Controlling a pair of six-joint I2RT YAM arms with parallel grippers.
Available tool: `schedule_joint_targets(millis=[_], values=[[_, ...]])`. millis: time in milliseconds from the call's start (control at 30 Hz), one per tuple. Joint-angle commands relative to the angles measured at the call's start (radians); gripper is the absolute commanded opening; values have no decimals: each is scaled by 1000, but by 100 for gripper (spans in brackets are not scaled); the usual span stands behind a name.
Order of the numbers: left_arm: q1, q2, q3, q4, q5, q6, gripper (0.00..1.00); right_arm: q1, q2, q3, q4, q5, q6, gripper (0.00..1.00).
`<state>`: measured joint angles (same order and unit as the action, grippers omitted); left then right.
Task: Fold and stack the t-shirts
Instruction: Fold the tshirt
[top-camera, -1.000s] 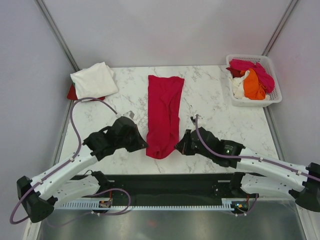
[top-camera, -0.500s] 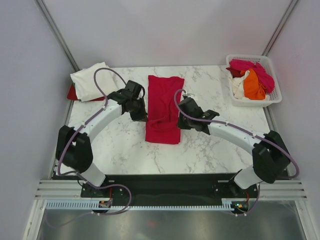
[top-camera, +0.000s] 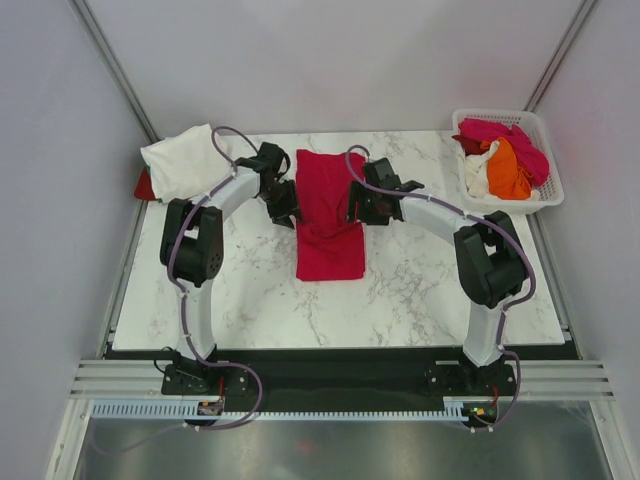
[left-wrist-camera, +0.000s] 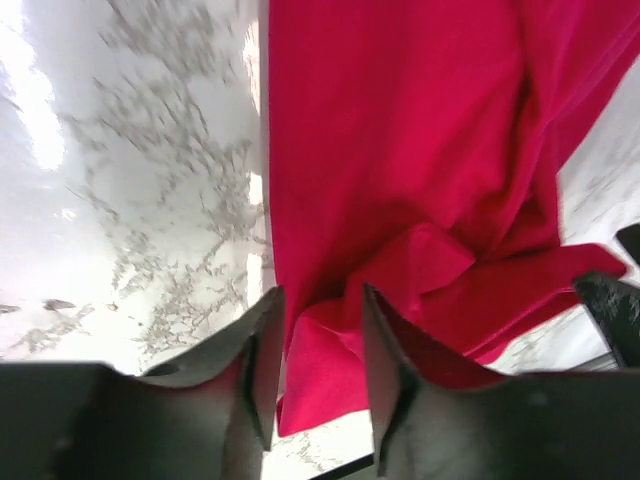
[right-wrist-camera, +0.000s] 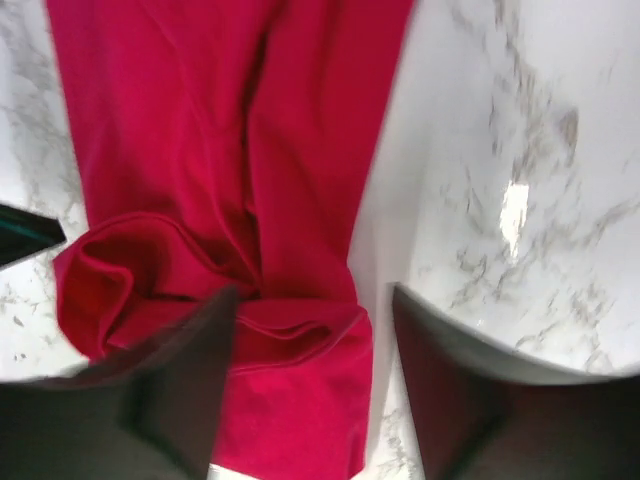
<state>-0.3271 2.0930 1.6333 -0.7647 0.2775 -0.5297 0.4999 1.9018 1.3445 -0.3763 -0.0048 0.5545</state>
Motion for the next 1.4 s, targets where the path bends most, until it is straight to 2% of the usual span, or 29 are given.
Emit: schedule_joint_targets(millis=[0, 33, 133, 167, 233, 300, 333, 367, 467, 500, 633, 900, 1100, 1133, 1200, 1233, 1267, 1300, 1333, 1367], values=[[31, -2, 121, -36, 52, 48, 46, -27, 8, 139, 5, -87, -74, 77], [39, -10, 122, -45, 45, 50, 59, -30, 3, 148, 1, -87, -88, 83], [54, -101, 56, -50, -15, 48, 71, -43, -56, 118, -9, -77, -103, 89], [54, -134, 30, -48, -50, 46, 73, -44, -107, 63, -10, -67, -102, 89], [53, -233, -63, -44, -70, 36, 74, -43, -171, -20, -4, -51, -91, 90], [43, -299, -142, -13, -72, 31, 74, -44, -272, -184, 57, -72, -51, 90], [40, -330, -229, 5, -64, 24, 74, -43, -300, -238, 82, -90, -38, 90], [28, -391, -274, 27, -34, 17, 74, -44, -349, -337, 111, -156, -3, 90], [5, -486, -447, 129, 29, -18, 77, -43, -391, -489, 249, -313, 51, 90], [-1, -505, -489, 168, 43, -27, 78, -44, -389, -516, 314, -343, 74, 90], [-30, -550, -674, 370, 84, -78, 82, -43, -359, -571, 370, -394, 91, 90], [-70, -484, -759, 492, 86, -122, 82, -38, -277, -611, 447, -397, 96, 86], [-81, -426, -750, 531, 74, -136, 79, -31, -219, -625, 490, -416, 110, 71], [-84, -412, -751, 539, 74, -144, 74, -27, -216, -628, 493, -417, 111, 68], [-89, -404, -753, 567, 84, -159, 62, -23, -208, -634, 502, -423, 114, 57], [-96, -401, -756, 577, 89, -167, 49, -18, -207, -636, 505, -426, 116, 53], [-101, -396, -756, 590, 101, -170, 40, -17, -205, -642, 510, -431, 116, 43], [-107, -395, -757, 597, 101, -180, 31, -9, -205, -647, 517, -434, 120, 38], [-125, -399, -760, 610, 104, -187, 12, 2, -207, -651, 519, -435, 120, 33], [-138, -404, -760, 614, 97, -187, 4, 6, -219, -662, 519, -435, 122, 21]])
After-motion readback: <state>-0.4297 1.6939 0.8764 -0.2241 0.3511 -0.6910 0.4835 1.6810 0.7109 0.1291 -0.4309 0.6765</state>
